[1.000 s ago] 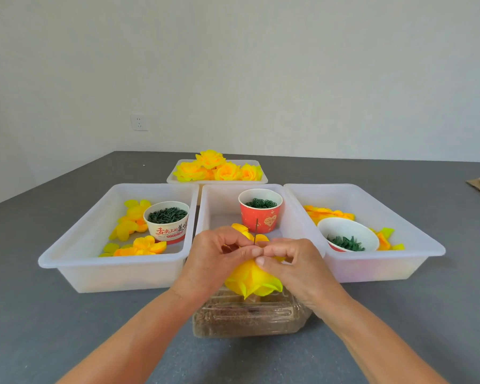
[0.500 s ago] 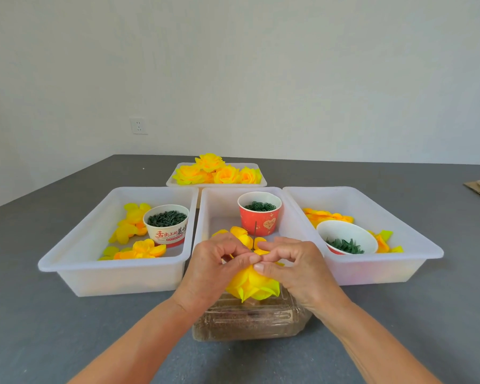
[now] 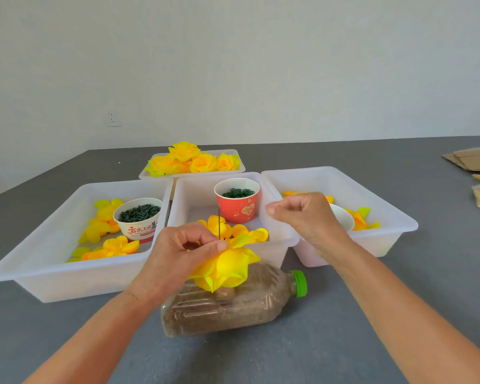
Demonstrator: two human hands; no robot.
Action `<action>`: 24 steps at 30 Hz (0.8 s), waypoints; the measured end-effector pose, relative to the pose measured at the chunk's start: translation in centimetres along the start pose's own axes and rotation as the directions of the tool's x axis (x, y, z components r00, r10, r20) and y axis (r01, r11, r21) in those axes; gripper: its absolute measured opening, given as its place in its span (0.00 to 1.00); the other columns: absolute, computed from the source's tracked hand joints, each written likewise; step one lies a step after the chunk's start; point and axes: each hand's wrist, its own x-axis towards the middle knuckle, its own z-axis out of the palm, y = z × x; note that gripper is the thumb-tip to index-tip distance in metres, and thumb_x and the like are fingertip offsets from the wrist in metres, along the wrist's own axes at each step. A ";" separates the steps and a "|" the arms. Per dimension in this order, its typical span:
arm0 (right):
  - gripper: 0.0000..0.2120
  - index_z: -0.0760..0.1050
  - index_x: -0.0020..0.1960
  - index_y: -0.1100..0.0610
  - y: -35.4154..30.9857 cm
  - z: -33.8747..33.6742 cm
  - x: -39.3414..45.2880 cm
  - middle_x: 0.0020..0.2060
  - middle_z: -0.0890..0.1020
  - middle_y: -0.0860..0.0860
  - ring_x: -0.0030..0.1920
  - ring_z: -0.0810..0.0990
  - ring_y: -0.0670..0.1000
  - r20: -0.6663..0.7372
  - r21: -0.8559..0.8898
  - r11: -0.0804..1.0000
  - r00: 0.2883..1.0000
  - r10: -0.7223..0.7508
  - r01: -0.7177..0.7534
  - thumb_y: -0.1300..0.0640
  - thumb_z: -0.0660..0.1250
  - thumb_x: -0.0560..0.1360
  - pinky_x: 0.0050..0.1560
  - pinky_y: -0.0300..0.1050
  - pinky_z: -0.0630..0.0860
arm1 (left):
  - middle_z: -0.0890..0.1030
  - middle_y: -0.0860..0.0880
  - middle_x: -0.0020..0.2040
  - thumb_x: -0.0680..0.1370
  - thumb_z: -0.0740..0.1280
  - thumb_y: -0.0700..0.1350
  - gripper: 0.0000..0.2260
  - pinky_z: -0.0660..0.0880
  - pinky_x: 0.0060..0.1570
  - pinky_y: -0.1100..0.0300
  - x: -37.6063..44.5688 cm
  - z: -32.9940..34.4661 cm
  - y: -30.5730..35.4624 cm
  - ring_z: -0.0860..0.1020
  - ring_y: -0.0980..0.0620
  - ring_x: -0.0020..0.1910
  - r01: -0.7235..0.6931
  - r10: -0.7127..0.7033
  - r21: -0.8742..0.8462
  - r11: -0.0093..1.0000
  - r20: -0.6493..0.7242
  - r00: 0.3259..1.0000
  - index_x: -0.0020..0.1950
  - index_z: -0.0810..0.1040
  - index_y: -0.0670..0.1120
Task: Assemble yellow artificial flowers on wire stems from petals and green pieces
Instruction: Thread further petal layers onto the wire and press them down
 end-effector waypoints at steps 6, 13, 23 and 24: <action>0.06 0.82 0.46 0.63 2.4 -4.5 7.2 0.39 0.80 0.54 0.38 0.74 0.50 -0.121 -0.306 0.940 0.986 0.116 -0.148 0.63 0.69 0.71 0.37 0.41 0.70 | 0.78 0.48 0.33 0.66 0.72 0.45 0.08 0.69 0.32 0.64 0.1 0.1 0.1 0.72 0.51 0.33 0.011 -0.011 -0.010 1.000 -0.014 1.000 0.32 0.80 0.41; 0.15 0.64 0.30 0.59 5.5 -5.1 13.7 0.27 0.68 0.52 0.30 0.68 0.52 -0.141 -0.758 0.598 0.961 0.238 -0.259 0.58 0.68 0.70 0.29 0.40 0.64 | 0.78 0.49 0.33 0.66 0.72 0.47 0.06 0.69 0.33 0.66 0.0 0.2 0.3 0.74 0.56 0.33 0.014 -0.014 -0.008 1.000 -0.014 1.000 0.30 0.80 0.47; 0.08 0.68 0.34 0.60 7.8 -3.6 16.3 0.35 0.70 0.52 0.38 0.73 0.53 -0.127 -0.933 0.266 0.912 0.391 -0.244 0.61 0.62 0.72 0.40 0.42 0.70 | 0.79 0.55 0.32 0.67 0.72 0.48 0.06 0.69 0.36 0.68 -0.3 0.2 1.2 0.74 0.59 0.34 0.015 -0.013 0.097 0.995 -0.019 1.000 0.30 0.80 0.54; 0.09 0.68 0.34 0.60 8.0 -3.6 16.5 0.35 0.70 0.52 0.38 0.72 0.52 -0.128 -0.941 0.242 0.912 0.391 -0.236 0.62 0.60 0.73 0.40 0.42 0.70 | 0.79 0.55 0.32 0.67 0.72 0.48 0.06 0.69 0.36 0.68 -0.3 0.2 1.3 0.74 0.59 0.34 0.014 -0.011 0.105 0.994 -0.023 1.000 0.30 0.79 0.54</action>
